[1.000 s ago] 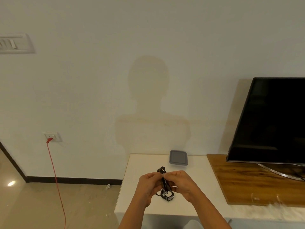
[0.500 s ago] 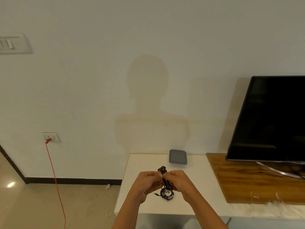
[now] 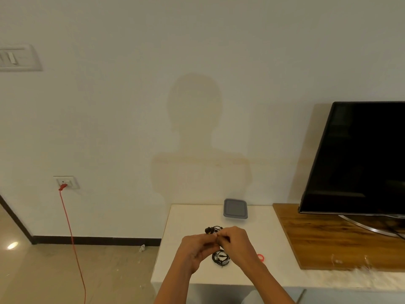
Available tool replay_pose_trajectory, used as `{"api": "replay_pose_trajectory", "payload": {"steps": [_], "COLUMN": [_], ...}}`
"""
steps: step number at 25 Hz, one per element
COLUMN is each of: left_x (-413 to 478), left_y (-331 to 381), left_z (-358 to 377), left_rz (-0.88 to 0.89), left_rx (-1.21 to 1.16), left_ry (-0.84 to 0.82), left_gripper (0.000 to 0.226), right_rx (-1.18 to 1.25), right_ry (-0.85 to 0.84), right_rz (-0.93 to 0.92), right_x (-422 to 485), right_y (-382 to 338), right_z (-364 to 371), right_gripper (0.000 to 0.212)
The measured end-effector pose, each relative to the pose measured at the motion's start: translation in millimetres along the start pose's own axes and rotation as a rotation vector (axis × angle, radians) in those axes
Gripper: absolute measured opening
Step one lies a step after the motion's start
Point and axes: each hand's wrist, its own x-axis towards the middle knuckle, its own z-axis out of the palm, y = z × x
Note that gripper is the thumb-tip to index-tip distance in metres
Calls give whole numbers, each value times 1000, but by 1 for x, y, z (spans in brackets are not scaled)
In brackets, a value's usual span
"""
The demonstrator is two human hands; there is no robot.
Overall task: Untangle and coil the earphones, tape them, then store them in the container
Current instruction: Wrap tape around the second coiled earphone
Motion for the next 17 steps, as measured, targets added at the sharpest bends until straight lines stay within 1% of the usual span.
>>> {"api": "replay_pose_trajectory", "payload": {"steps": [2,3,6,8,10,14,17], "left_x": [1,2,3,2,2,0,-2], "left_y": [-1,-1,-1,-2,-2,-3,-2], "left_z": [-1,-2,-2,-2,-2,-2,-2], "left_rz": [5,9,5,-2,-4,1,-11], "left_rx": [-24,-31,-42,-76,-93,-83,-96], "left_ry": [3,4,-3,19,29,58,30], "left_gripper": [8,13,25,26,25,27,27], "right_rx": [19,31,79,108,133,165,182], "right_ry": [-43,-53,-17,11,6,48,89], "right_rz": [-34,-50,-69,-58,-48,-39,-50], "right_x": [0,-1,-3,-4,-4,-5,-4], "right_y": [1,1,2,1,3,5,5], "right_z": [-2,-3,-4,-3,-2,-1,1], "right_gripper": [22,19,17,17,17,14,17]}}
